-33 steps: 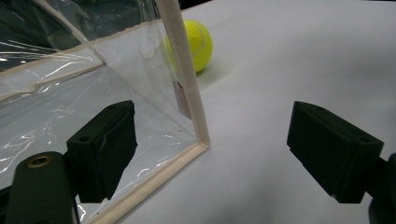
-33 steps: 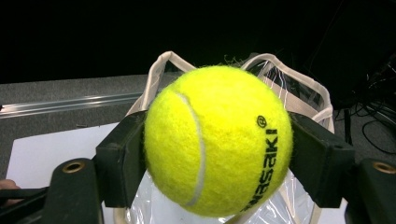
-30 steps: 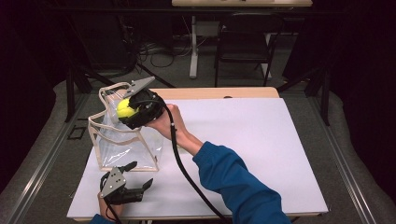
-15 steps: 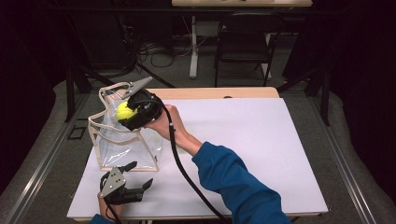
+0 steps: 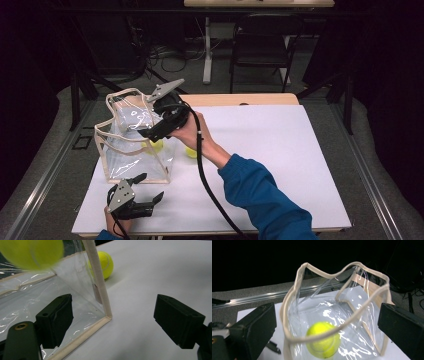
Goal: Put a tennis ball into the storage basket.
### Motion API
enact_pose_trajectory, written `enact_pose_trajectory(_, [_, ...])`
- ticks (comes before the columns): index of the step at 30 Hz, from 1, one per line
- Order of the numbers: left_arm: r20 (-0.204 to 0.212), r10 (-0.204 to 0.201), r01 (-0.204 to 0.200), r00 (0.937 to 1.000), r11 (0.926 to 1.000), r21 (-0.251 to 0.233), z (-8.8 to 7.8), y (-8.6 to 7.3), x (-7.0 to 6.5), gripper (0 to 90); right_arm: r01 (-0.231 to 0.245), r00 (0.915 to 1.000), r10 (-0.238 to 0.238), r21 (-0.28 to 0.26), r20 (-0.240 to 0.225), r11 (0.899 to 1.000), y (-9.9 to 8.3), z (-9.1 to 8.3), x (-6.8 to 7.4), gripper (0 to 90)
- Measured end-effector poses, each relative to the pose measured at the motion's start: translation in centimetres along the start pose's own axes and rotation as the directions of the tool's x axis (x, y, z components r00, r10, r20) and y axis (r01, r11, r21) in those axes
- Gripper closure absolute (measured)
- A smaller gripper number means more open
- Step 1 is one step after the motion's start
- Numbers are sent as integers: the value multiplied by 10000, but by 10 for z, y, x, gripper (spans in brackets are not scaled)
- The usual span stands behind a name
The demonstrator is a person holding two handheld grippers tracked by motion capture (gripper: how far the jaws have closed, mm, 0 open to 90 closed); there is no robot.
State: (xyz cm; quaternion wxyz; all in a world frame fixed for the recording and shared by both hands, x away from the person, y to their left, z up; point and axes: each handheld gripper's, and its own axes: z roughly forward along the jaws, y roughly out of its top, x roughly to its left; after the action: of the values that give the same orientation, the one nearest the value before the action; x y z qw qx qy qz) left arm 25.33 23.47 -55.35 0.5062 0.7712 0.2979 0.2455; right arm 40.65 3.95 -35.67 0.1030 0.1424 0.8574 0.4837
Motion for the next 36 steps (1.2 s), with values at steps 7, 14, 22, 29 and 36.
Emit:
enact_pose_trajectory(7, [-41,84,-84,10000,10000,37,1,1,-1,160,-47,9995,43,118,313,9999,-19,-25,-7,5])
enact_pose_trajectory(14, [-46,107,-107,9999,9999,68,1,1,-2,160,-244,9981,228,285,574,9993,-41,-40,-12,0])
enact_pose_trajectory(22, [-32,65,-65,10000,10000,29,0,1,-1,159,-401,9960,358,520,819,9978,-62,-50,-18,0])
enact_pose_trajectory(29, [-26,60,-60,10000,10000,23,1,0,-1,160,-508,9925,441,563,1137,9971,-78,-66,-24,0])
enact_pose_trajectory(36, [-21,-39,39,10000,10000,-16,0,-1,0,160,-647,9907,537,858,1249,9942,-98,-73,-29,0])
